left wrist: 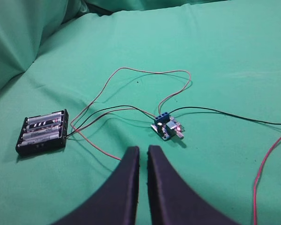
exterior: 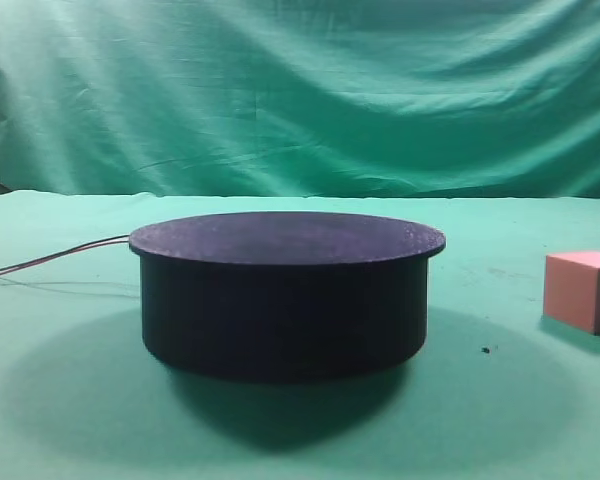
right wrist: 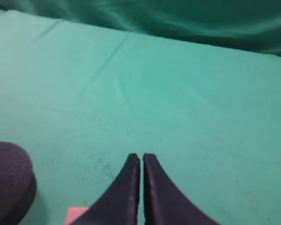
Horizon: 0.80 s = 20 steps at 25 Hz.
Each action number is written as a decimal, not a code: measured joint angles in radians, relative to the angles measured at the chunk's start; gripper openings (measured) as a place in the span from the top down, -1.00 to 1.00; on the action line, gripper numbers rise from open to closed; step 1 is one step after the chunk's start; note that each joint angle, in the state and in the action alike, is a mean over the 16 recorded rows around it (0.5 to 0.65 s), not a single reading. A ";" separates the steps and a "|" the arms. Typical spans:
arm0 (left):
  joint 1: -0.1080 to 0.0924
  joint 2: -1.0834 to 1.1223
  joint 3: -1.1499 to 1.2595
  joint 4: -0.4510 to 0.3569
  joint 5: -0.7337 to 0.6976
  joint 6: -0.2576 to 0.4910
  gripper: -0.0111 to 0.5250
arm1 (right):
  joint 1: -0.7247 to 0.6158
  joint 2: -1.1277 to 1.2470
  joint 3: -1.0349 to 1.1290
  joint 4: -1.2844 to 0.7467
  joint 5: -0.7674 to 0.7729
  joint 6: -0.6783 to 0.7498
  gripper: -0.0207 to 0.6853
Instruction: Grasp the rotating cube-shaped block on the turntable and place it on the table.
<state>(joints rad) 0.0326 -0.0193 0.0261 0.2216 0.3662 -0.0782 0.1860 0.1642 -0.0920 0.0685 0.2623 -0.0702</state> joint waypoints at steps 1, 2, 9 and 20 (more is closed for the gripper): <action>0.000 0.000 0.000 0.000 0.000 0.000 0.96 | -0.009 -0.028 0.022 0.003 -0.003 0.000 0.94; 0.000 0.000 0.000 0.000 0.000 0.000 0.96 | -0.016 -0.054 0.042 0.005 -0.002 -0.001 0.94; 0.000 0.000 0.000 0.000 0.000 0.000 0.96 | -0.037 -0.164 0.114 0.019 0.055 -0.002 0.94; 0.000 0.000 0.000 0.000 0.000 0.000 0.96 | -0.039 -0.174 0.118 0.020 0.131 -0.003 0.94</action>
<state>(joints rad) 0.0326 -0.0193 0.0261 0.2216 0.3662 -0.0782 0.1472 -0.0094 0.0259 0.0887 0.3933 -0.0734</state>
